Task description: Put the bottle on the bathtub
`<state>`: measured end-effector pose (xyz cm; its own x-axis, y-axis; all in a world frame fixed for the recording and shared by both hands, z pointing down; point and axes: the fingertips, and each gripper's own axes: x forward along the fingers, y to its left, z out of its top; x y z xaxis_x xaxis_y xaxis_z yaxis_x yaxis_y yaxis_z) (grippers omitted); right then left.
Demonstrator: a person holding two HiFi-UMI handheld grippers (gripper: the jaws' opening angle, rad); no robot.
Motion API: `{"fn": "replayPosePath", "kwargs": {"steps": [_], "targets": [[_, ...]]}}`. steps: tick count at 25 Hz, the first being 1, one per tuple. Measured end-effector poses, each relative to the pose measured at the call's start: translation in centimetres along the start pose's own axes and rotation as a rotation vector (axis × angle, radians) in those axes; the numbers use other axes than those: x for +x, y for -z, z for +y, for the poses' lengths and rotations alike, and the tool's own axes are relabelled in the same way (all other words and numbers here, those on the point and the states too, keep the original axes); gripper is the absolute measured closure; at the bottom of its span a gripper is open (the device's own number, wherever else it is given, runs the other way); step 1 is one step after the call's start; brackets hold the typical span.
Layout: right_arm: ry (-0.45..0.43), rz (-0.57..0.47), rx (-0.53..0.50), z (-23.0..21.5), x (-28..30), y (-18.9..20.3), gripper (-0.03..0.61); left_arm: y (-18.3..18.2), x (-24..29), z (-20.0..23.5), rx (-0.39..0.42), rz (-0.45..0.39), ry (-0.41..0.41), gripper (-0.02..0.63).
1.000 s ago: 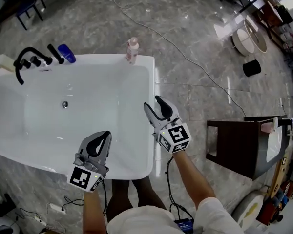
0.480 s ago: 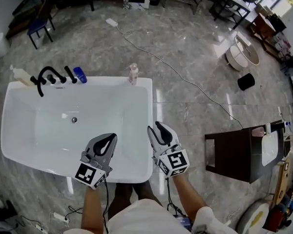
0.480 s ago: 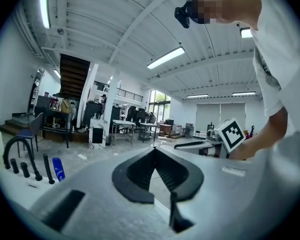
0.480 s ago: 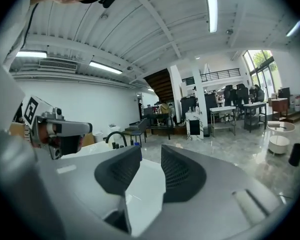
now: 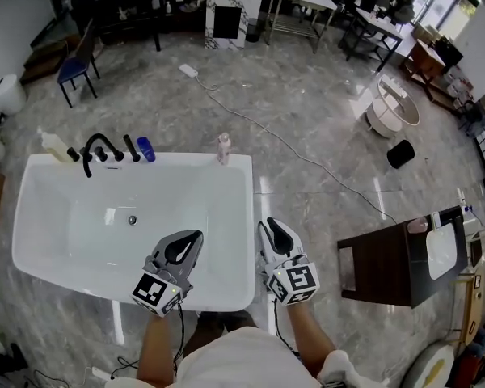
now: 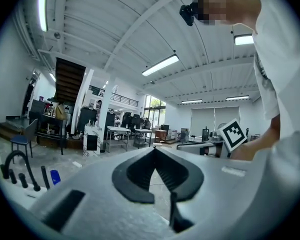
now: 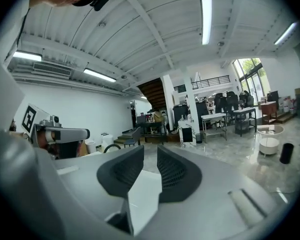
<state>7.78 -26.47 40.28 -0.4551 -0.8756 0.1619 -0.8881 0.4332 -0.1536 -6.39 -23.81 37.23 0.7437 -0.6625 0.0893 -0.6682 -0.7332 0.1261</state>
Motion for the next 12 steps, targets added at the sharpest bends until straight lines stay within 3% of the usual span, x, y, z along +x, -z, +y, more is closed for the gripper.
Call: {"fn": "replayPosePath", "kwargs": {"steps": [5,12], "targets": [[-0.017,-0.039,-0.107,2.4,-1.7,-4.0,0.541,-3.1,-1.7,-1.3,0.02,-0.034,0.013,0.611],[-0.085,-0.105,-0.105,5.3,-3.9,-7.8,0.586,-3.8,-3.1,-3.8,0.019,-0.043,0.04,0.611]]}}
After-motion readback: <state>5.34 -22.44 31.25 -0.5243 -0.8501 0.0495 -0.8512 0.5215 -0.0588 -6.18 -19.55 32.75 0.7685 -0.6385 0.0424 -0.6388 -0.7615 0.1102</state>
